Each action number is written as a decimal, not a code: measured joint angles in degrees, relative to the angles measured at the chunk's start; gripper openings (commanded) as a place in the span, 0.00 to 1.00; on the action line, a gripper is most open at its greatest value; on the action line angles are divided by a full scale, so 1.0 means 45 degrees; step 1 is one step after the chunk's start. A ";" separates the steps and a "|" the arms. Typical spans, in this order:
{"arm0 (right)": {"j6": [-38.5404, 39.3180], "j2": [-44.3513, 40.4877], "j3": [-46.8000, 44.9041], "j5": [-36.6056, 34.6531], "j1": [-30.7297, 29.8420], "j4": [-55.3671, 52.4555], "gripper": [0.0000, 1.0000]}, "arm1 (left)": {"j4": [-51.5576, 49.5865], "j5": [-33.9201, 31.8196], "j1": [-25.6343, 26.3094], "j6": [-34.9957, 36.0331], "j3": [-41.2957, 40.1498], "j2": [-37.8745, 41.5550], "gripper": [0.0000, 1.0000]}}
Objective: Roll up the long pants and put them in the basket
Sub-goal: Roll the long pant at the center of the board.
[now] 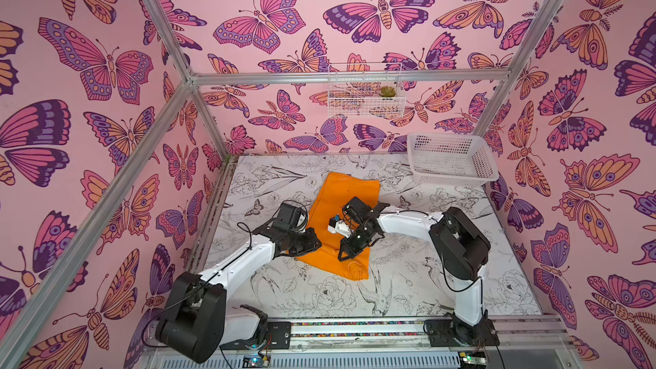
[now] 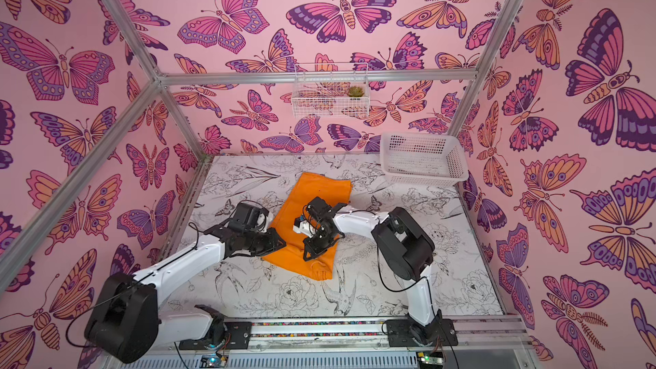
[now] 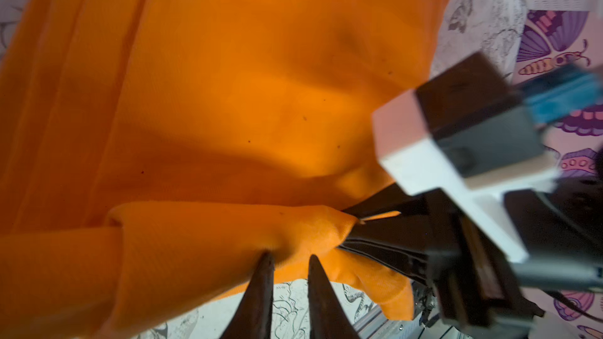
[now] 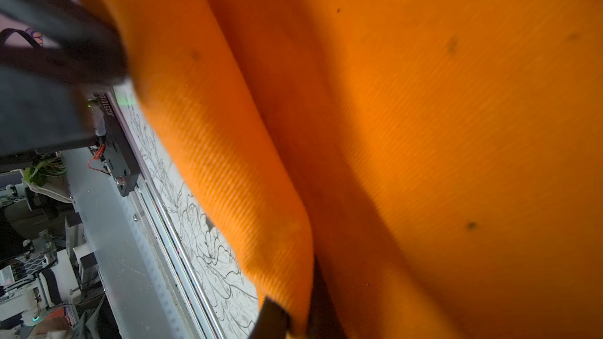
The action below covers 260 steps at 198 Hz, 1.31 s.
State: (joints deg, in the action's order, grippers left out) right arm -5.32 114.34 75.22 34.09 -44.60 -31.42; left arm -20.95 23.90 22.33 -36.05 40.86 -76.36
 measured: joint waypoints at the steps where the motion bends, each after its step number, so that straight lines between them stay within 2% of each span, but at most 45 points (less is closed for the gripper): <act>1: -0.0010 0.0000 0.0000 0.0000 0.0005 0.0000 0.01 | 0.0015 0.0000 0.0000 0.0000 -0.0015 -0.0034 0.21; 46: -0.0165 0.0000 0.0024 -0.0204 0.0092 -0.0131 0.03 | 0.0539 -0.0131 0.0044 -0.0005 -0.0330 -0.0656 0.21; 92: -0.0321 -0.0296 -0.0248 -0.0748 0.0165 0.0151 0.26 | 0.1010 -0.0423 0.0049 0.0083 -0.0325 -0.1302 0.19; 109: -0.0408 -0.1506 -0.1098 -0.2375 0.0005 0.0529 0.38 | 0.1039 -0.0427 0.0049 0.0223 -0.0141 -0.2035 0.19; 125: 0.0019 -0.3371 -0.1928 -0.4522 -0.0631 0.0641 0.42 | 0.1030 -0.0355 0.0049 0.0321 0.0228 -0.2482 0.18; 151: 0.1195 -0.6091 -0.2181 -0.7276 -0.2827 0.0753 0.45 | 0.1030 -0.0272 0.0049 0.0495 0.0797 -0.3094 0.18; 171: 0.2195 -0.6985 -0.2234 -0.8840 -0.4469 0.0923 0.48 | 0.1030 -0.0189 0.0049 0.0573 0.1044 -0.3371 0.18; 175: 0.2322 -0.6985 -0.2254 -0.9073 -0.4711 0.0933 0.55 | 0.1030 -0.0175 0.0049 0.0578 0.1078 -0.3405 0.18; 181: 0.2511 -0.6902 -0.2307 -0.9457 -0.5100 0.0937 0.58 | 0.1035 -0.0170 0.0049 0.0588 0.1112 -0.3453 0.18; 218: 0.3546 -0.4779 -0.2618 -1.1710 -0.6402 0.1044 0.60 | 0.1059 0.0015 0.0010 0.0636 0.1175 -0.3560 0.18; 260: 0.4250 -0.2914 -0.3065 -1.3236 -0.6737 0.1545 0.61 | 0.1078 0.0296 -0.0151 0.0797 0.1175 -0.3609 0.18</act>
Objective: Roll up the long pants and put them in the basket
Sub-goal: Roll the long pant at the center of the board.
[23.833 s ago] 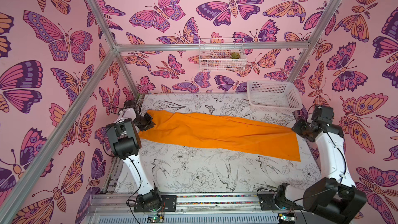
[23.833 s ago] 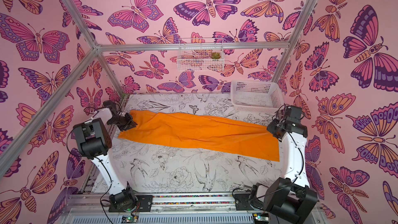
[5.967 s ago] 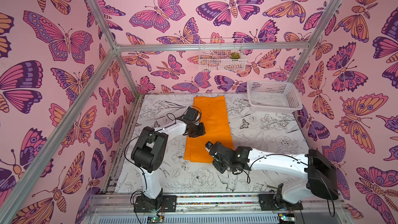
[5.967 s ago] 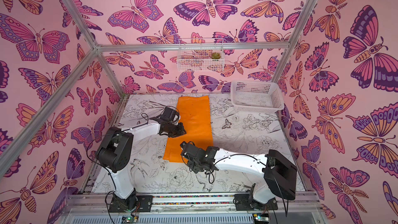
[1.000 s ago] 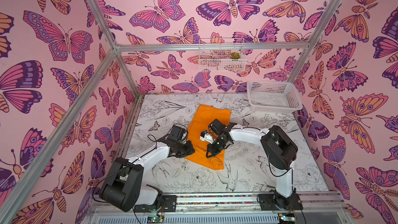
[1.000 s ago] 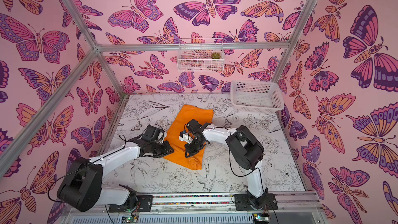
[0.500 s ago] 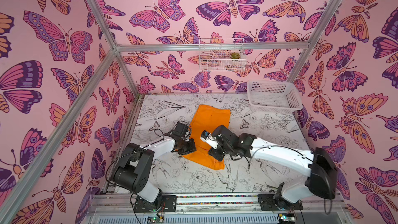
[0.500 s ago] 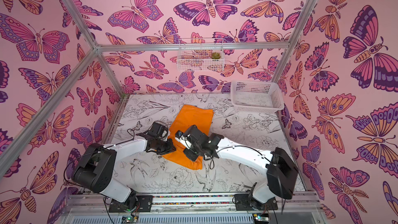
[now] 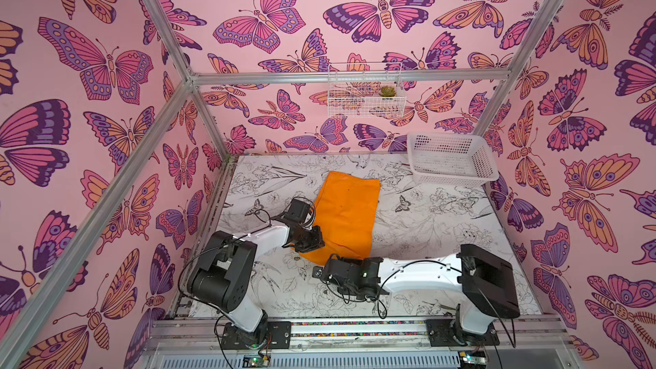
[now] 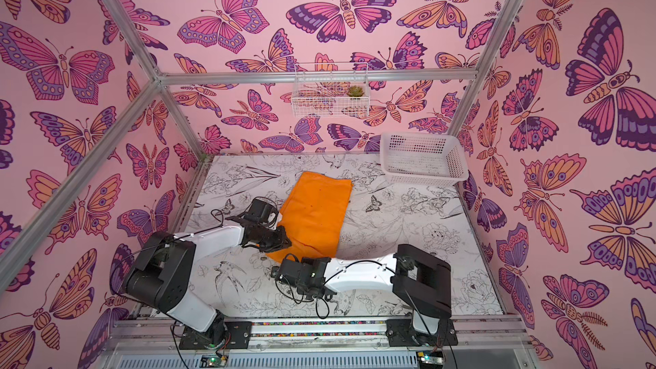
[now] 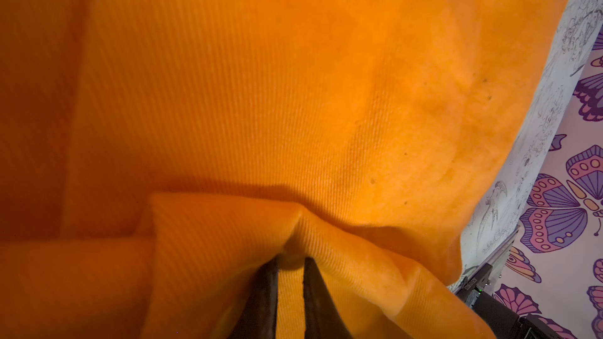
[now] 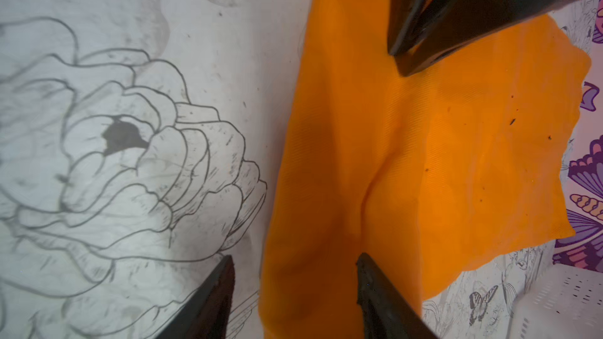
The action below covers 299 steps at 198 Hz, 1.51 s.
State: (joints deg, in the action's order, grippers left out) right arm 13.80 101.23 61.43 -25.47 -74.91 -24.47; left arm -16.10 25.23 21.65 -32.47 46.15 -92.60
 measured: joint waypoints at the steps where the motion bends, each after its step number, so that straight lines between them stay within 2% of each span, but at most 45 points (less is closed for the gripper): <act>1: 0.0005 0.0044 0.0000 -0.0039 0.0000 0.0019 0.61 | 0.0000 0.0010 -0.0005 0.0005 0.0000 0.0000 0.18; 19: 0.0097 0.0389 -0.0005 -0.0495 -0.0010 0.0359 0.61 | 0.0000 0.0117 -0.0078 0.0063 0.0000 -0.0010 0.18; 32: 0.0155 0.0656 -0.0005 -0.0967 -0.0010 0.0699 0.66 | 0.0019 0.0155 -0.0092 0.0102 -0.0024 -0.0010 0.18; 90: 0.0534 0.2045 0.0325 -0.3215 -0.0049 0.2841 0.65 | 0.0340 0.0447 -0.0287 0.0189 -0.0272 0.0068 0.18; 104: 0.0695 0.2312 0.0364 -0.3619 -0.0044 0.3381 0.56 | 0.0500 0.0447 -0.0325 0.0223 -0.0350 0.0107 0.18; 134: 0.1001 0.2579 0.0136 -0.3638 0.0015 0.4182 0.25 | 0.0661 0.0442 -0.0452 0.0321 -0.0471 0.0253 0.18; 148: 0.1112 0.2511 -0.0063 -0.3303 0.0121 0.4371 0.16 | 0.0583 0.0452 -0.0510 0.0350 -0.0495 0.0364 0.18; 169: 0.1200 0.2030 -0.0311 -0.2395 0.0413 0.4201 0.03 | 0.0228 0.0486 -0.0597 0.0355 -0.0500 0.0748 0.19; 187: 0.0986 0.1379 -0.0418 -0.1481 0.0733 0.3546 0.00 | -0.0287 0.0481 -0.0656 0.0355 -0.0495 0.1467 0.20; 222: 0.0321 0.0068 -0.0039 0.0845 0.1394 0.1447 0.00 | -0.1613 0.0374 -0.0670 0.0350 -0.0087 0.3385 0.22; 256: -0.0452 -0.0204 0.1083 0.3628 0.2016 -0.0209 0.00 | -0.2395 0.0170 -0.0670 0.0340 0.0214 0.5217 0.22; 299: -0.1477 -0.0262 0.1773 0.7611 0.3172 -0.0991 0.00 | -0.3211 0.0034 -0.0665 0.0306 0.0228 0.6067 0.23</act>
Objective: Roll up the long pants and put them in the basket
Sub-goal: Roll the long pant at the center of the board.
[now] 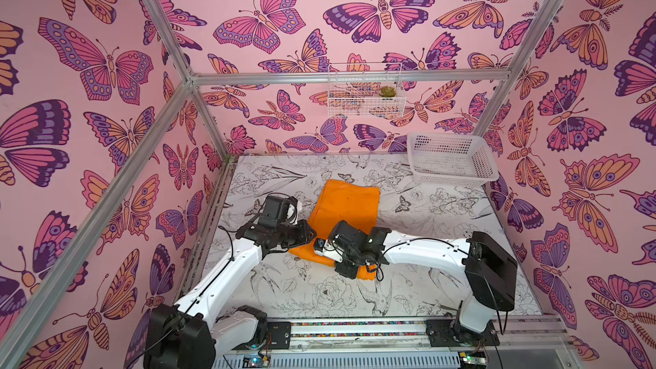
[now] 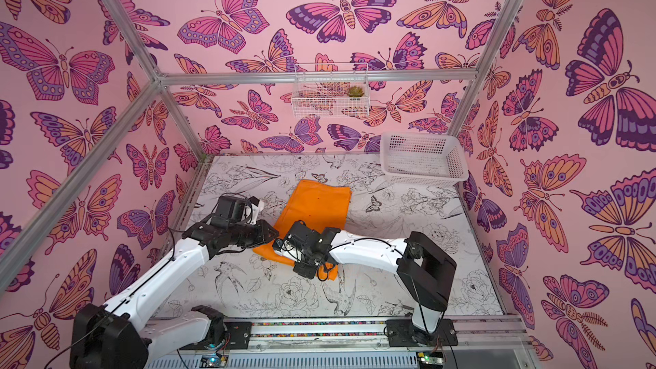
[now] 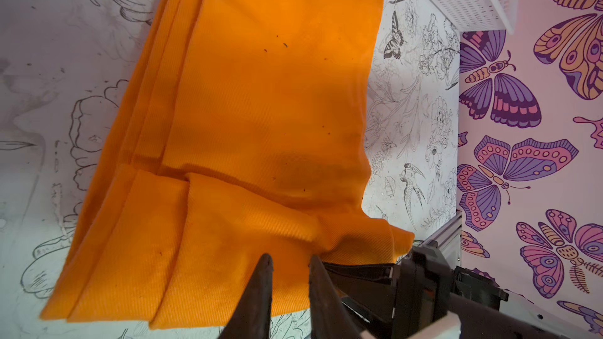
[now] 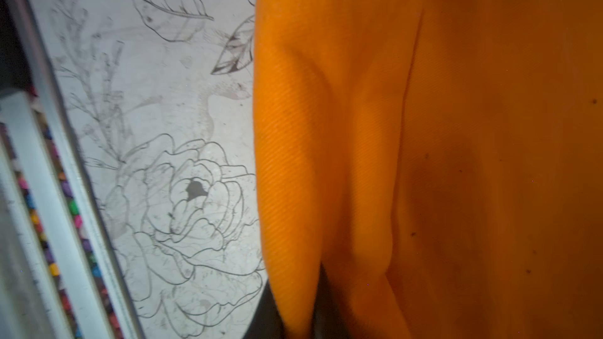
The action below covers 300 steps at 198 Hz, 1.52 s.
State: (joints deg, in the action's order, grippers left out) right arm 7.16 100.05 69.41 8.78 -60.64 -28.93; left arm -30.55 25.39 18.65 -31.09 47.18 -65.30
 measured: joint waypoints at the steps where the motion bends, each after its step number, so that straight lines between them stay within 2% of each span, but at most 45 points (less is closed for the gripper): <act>1: 0.0000 0.0000 0.0000 0.0000 0.0000 0.0000 0.00 | 0.0000 0.0000 0.0000 0.0000 0.0000 0.0000 0.23; 54: -0.2599 0.0053 -0.0248 0.5217 0.2987 0.1195 0.02 | -0.0282 -0.0180 0.0000 -0.0005 -0.0015 0.0471 0.24; 80: -0.3526 0.0801 -0.0092 0.6518 0.4031 0.1719 0.02 | -0.0282 -0.0277 0.0068 0.0005 -0.0015 0.0155 0.24; 105: -0.4036 0.1972 0.0291 0.7286 0.4226 0.1880 0.02 | -0.0282 -0.0437 0.0301 0.0053 0.0034 -0.0539 0.23; 183: -0.4469 0.2579 0.0495 0.7694 0.4323 0.1855 0.02 | 0.0408 -0.0651 0.0685 0.0151 0.0321 -0.3065 0.21; 300: -0.4605 0.2822 0.0733 0.6664 0.4915 0.1302 0.01 | 0.0899 -0.0665 0.0840 0.0204 0.1156 -0.3798 0.22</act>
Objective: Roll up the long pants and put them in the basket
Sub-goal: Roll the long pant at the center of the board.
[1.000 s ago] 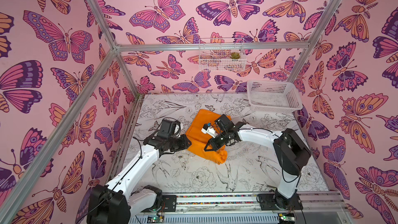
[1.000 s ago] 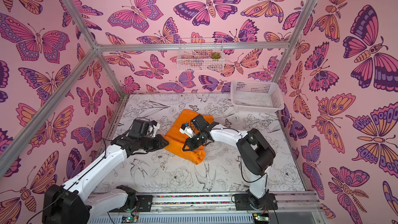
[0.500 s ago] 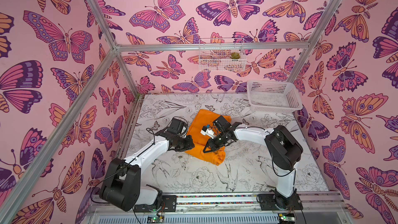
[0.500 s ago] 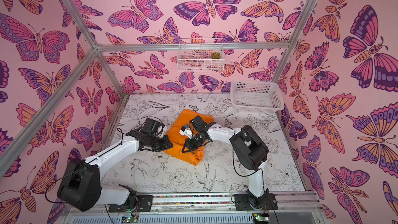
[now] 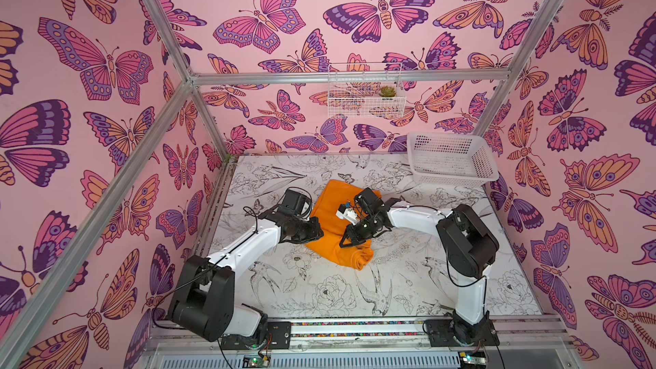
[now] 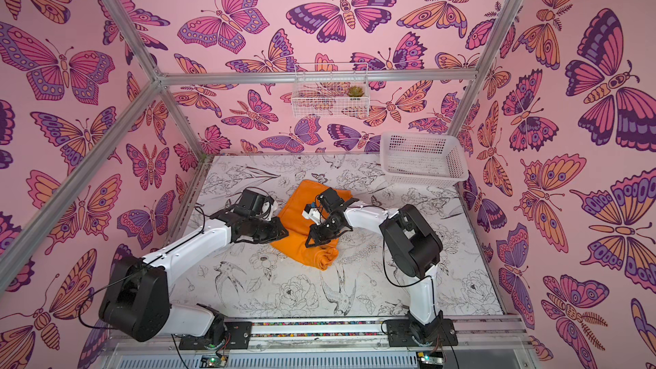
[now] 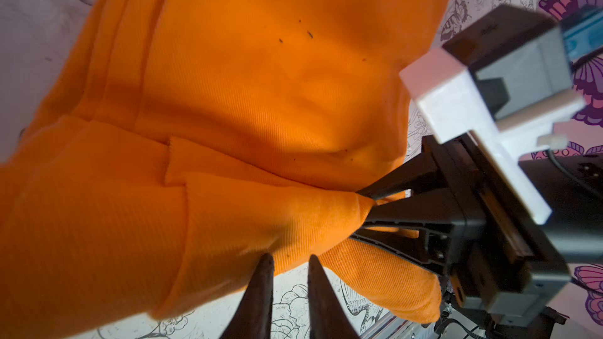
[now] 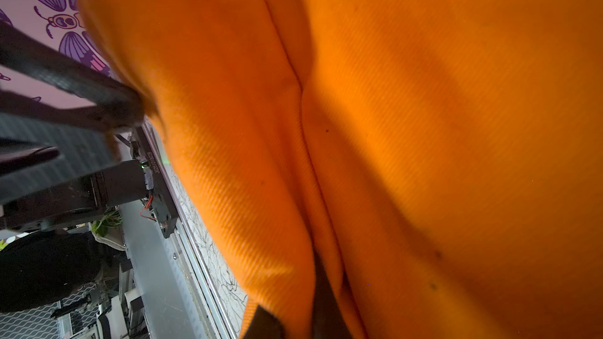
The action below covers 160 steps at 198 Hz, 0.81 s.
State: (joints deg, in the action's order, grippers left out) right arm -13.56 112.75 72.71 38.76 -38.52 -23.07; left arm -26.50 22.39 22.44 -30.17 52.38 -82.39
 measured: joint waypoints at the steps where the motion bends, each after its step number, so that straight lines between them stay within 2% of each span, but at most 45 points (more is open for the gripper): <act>1: 0.0000 0.0005 0.0005 0.0000 0.0005 0.0000 0.01 | 0.0000 0.0005 0.0000 0.0000 0.0010 -0.0015 0.22; 72: 0.0029 0.0452 0.0403 -0.0238 0.0194 -0.0432 0.02 | 0.0758 0.0010 0.0107 0.0248 0.0690 -0.2628 0.19; 104: 0.0204 0.0476 0.0573 -0.0753 0.0219 -0.0709 0.20 | 0.0942 0.0078 0.0107 0.0471 0.1248 -0.3619 0.18; 122: 0.0364 -0.0039 0.0325 -0.1719 0.0257 -0.0690 0.29 | 0.0986 0.0170 0.0107 0.0607 0.1545 -0.3973 0.18; 160: 0.0894 -0.3269 -0.0214 -0.4867 0.0068 -0.1491 0.35 | 0.1394 0.0403 0.0029 0.0704 0.1690 -0.4357 0.18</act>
State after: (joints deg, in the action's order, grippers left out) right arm -9.54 98.04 71.75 16.86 -38.22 -29.78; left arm -20.23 24.21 22.57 -27.00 59.99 -102.00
